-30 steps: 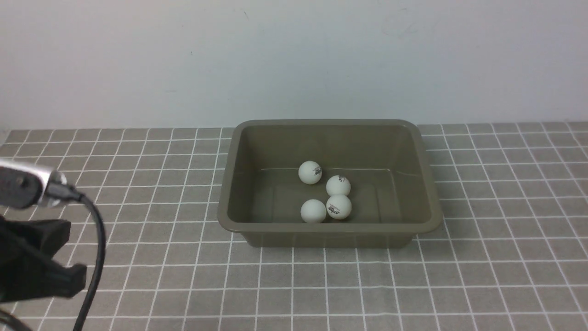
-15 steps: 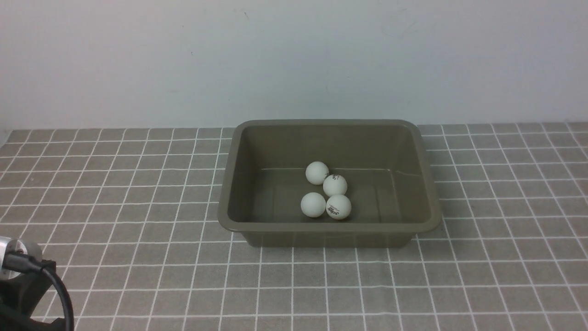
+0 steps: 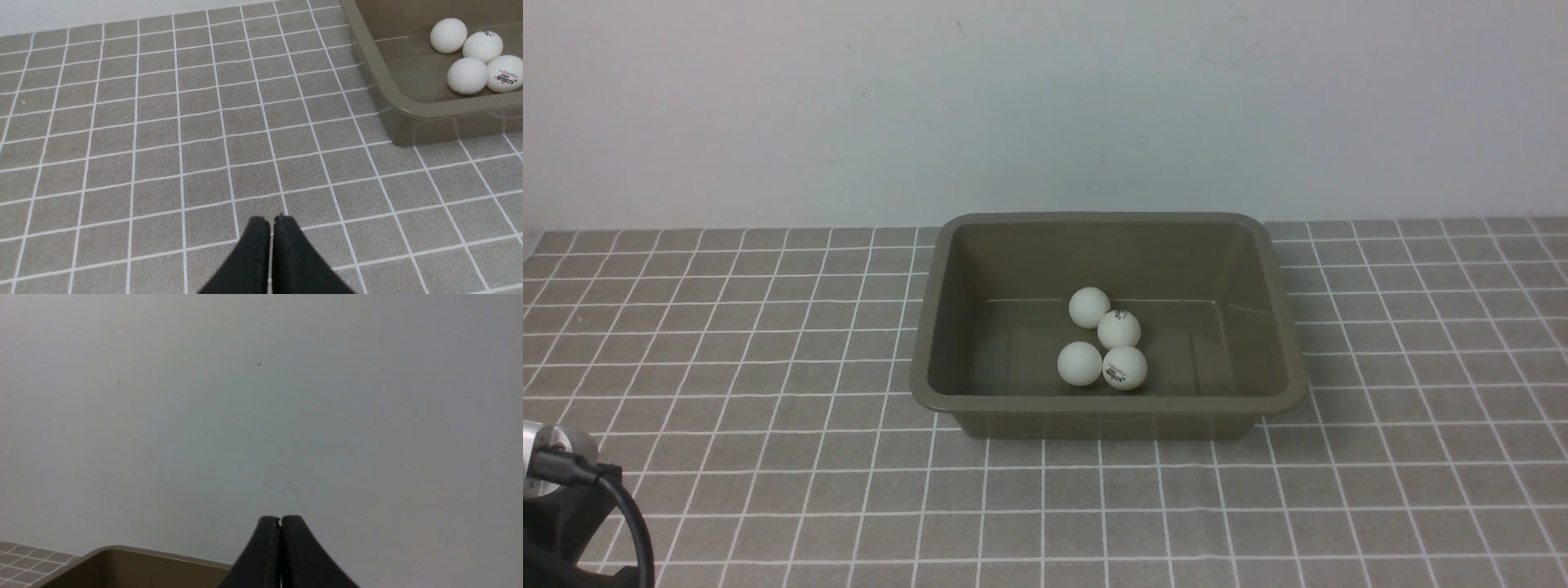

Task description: Put the table tennis balls into the box on the grey coffee tablecloth.

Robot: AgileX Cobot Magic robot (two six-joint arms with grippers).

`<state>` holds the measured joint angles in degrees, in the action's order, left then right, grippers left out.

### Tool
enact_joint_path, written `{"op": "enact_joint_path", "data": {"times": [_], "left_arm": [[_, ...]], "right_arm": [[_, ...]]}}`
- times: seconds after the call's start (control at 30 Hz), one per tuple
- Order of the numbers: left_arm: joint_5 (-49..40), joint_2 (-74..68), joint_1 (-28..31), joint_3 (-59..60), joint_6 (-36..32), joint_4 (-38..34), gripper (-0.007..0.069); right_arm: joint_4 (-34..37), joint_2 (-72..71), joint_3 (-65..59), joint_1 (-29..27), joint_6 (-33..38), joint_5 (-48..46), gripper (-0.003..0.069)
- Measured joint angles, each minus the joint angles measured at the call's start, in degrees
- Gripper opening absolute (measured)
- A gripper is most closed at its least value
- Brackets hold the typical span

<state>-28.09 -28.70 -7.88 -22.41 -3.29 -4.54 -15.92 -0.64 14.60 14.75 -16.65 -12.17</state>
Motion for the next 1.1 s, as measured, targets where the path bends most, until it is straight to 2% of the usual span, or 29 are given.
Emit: {"op": "enact_joint_path", "data": {"times": [0.2,0.33,0.47,0.63,0.73,1.1], "left_arm": [[1.52,1.94,0.39,1.89,-0.34,0.28,-0.0005],[8.49,10.69,4.16,9.56,-0.72,0.28,-0.0005],[11.60,21.50,6.68,19.13,-0.83,1.29,-0.0005],[9.63,29.07,7.42,23.87,-0.85,1.65,-0.0005],[7.07,29.33,7.42,23.97,-0.91,1.70,-0.0005],[7.02,29.33,7.42,23.97,-0.91,1.69,-0.0005]], "right_arm": [[0.00,0.00,0.00,0.00,0.00,-0.07,-0.0011],[0.00,0.00,0.00,0.00,0.00,-0.07,-0.0011],[0.00,0.00,0.00,0.00,0.00,-0.13,-0.0011],[0.00,0.05,0.00,0.00,0.00,-0.11,-0.0011],[0.00,0.10,0.00,0.00,0.00,-0.33,-0.0011],[-0.12,0.10,0.00,0.00,0.00,-0.38,-0.0011]]}}
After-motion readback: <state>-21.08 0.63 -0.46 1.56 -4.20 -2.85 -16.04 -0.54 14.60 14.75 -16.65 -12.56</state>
